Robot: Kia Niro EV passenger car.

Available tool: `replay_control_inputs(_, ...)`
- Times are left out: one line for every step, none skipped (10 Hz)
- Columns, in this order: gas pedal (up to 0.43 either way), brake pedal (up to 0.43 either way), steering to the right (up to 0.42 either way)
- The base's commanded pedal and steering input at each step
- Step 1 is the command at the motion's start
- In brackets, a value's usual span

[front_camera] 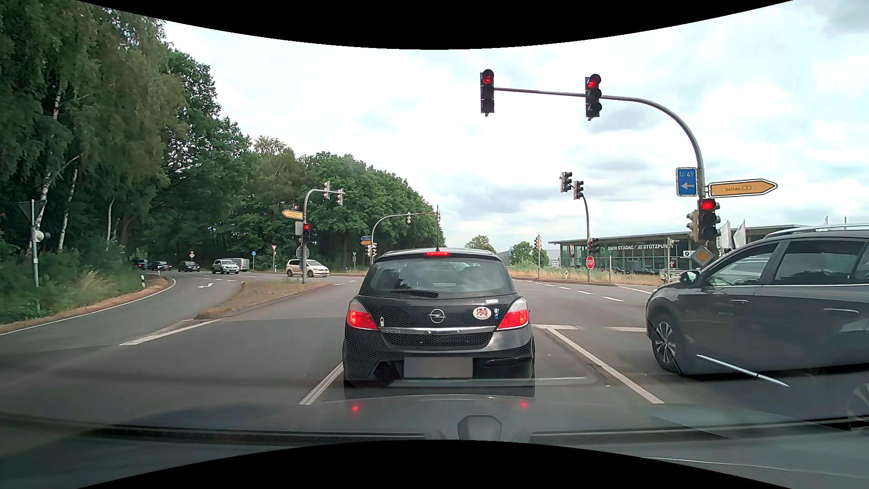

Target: Follow the waypoints while adhering to traffic rules and regulations

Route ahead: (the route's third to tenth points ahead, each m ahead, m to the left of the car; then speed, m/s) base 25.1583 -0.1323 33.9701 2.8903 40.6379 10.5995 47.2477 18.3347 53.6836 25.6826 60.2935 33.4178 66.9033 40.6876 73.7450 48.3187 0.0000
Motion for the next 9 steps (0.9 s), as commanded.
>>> replay_control_inputs(0.0,0.226,-0.004)
replay_control_inputs(0.0,0.226,-0.004)
replay_control_inputs(0.0,0.226,-0.004)
replay_control_inputs(0.0,0.232,-0.004)
replay_control_inputs(0.0,0.232,-0.004)
replay_control_inputs(0.0,0.232,-0.004)
replay_control_inputs(0.0,0.232,-0.004)
replay_control_inputs(0.0,0.226,-0.004)
replay_control_inputs(0.0,0.232,-0.004)
